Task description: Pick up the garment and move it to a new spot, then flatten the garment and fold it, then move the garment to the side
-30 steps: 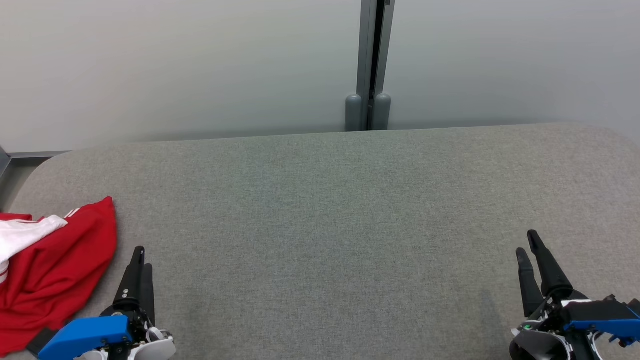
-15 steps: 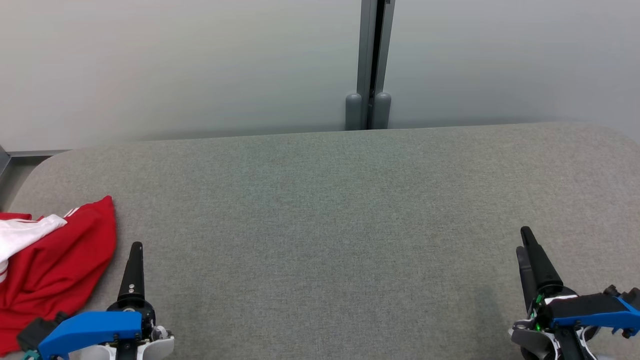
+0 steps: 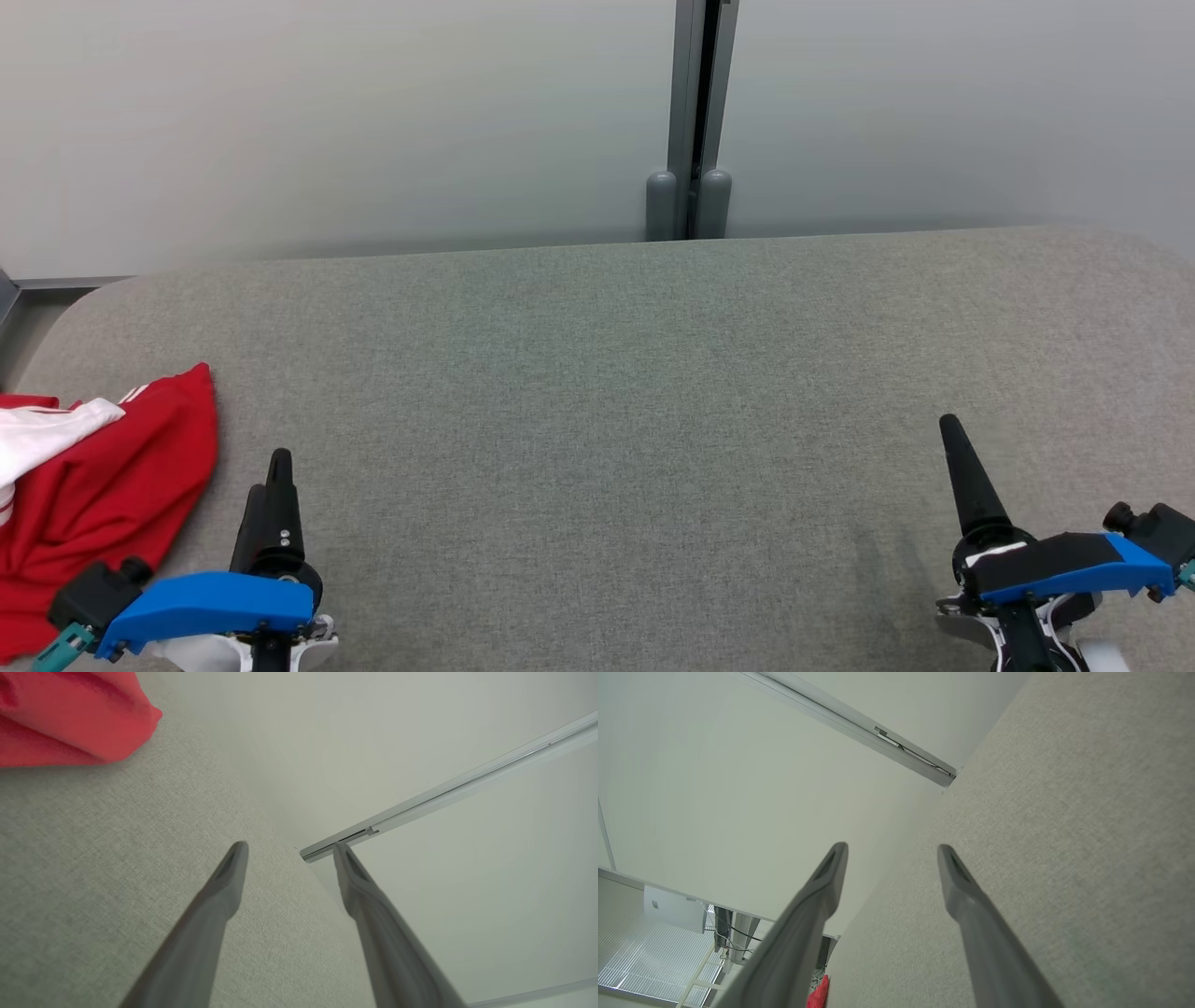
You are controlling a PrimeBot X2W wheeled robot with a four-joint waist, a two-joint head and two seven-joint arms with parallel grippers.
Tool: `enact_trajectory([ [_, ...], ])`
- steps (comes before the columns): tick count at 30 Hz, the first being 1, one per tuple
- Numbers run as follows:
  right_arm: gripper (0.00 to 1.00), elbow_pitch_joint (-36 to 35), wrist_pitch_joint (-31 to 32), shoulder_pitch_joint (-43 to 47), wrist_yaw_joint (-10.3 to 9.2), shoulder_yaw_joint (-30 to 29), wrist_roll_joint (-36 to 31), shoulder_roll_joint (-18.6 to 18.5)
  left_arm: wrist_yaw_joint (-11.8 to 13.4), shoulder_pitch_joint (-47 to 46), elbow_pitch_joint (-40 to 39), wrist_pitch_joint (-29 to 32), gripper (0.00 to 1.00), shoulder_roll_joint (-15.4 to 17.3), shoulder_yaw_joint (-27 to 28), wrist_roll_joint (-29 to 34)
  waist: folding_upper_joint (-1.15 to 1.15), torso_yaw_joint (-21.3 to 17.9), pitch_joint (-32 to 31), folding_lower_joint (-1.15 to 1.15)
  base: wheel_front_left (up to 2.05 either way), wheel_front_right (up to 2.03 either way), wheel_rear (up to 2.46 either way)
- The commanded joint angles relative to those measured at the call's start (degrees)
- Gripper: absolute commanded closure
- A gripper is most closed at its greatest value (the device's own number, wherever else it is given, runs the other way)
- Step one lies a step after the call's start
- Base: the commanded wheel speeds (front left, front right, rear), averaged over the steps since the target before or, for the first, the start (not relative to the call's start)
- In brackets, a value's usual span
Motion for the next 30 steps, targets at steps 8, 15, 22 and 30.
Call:
enact_trajectory([
  [8,0.00,1.51,-2.07,-2.71,0.10,1.62,-9.37,-0.95,0.17,-2.36,0.36,-2.07,0.00,1.21,-0.90,10.03,0.00,0.11,0.18,-0.01,0.00,0.00,0.00],
  [15,0.00,3.35,-3.41,-3.04,0.11,2.12,-15.75,-0.95,0.27,-1.97,1.34,-3.42,0.00,1.30,-1.75,16.40,0.00,0.16,0.18,-0.01,0.00,0.00,0.00],
  [22,0.00,5.38,-4.71,-3.30,0.11,2.90,-21.40,-0.89,0.69,-1.14,2.86,-4.69,0.00,1.36,-2.14,21.87,0.00,0.03,0.13,-0.01,0.00,0.00,0.00],
  [30,0.00,7.67,-6.09,-3.57,0.12,3.76,-27.28,-0.72,1.24,-0.75,4.57,-6.06,0.00,1.27,-2.53,27.49,0.00,-0.03,0.09,-0.01,0.00,0.00,0.00],
])
